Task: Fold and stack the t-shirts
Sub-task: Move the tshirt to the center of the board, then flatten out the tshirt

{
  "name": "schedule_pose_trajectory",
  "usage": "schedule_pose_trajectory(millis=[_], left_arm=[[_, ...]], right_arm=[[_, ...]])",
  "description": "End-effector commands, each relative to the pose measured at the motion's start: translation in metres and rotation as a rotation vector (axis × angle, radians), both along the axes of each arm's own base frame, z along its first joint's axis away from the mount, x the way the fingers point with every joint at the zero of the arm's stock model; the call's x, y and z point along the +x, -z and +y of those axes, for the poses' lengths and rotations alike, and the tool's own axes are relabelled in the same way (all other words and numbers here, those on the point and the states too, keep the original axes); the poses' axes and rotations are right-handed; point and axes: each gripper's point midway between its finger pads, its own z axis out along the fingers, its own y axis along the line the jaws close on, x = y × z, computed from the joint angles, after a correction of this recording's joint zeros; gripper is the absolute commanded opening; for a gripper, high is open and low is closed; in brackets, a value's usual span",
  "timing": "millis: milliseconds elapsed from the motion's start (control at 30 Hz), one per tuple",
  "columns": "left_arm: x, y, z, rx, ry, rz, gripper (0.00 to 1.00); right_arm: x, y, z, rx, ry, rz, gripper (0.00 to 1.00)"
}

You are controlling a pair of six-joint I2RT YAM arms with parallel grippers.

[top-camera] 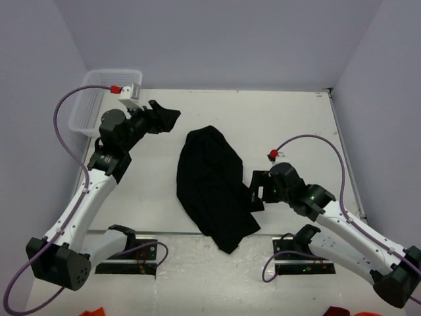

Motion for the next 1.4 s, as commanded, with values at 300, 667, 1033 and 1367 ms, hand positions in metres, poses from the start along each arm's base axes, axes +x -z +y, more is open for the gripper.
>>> schedule_pose_trajectory(millis=[300,667,1033,1367], left_arm=[[-0.036,0.132,-0.038,0.081,0.145,0.377,0.72],[-0.05,0.181,-0.096,0.136,0.256,0.474,0.71],[-0.035,0.2,-0.128,0.206,0.283,0.486,0.75],[0.002,0.249,-0.133,0.405,0.145,0.587,0.73]], right_arm=[[0.045,0.024,0.066,0.043,-0.067,0.072,0.74],[0.075,0.05,0.093,-0.003,-0.066,0.125,0.51],[0.08,0.062,0.088,-0.007,0.002,0.123,0.0],[0.075,0.051,0.083,0.019,0.003,0.096,0.0]])
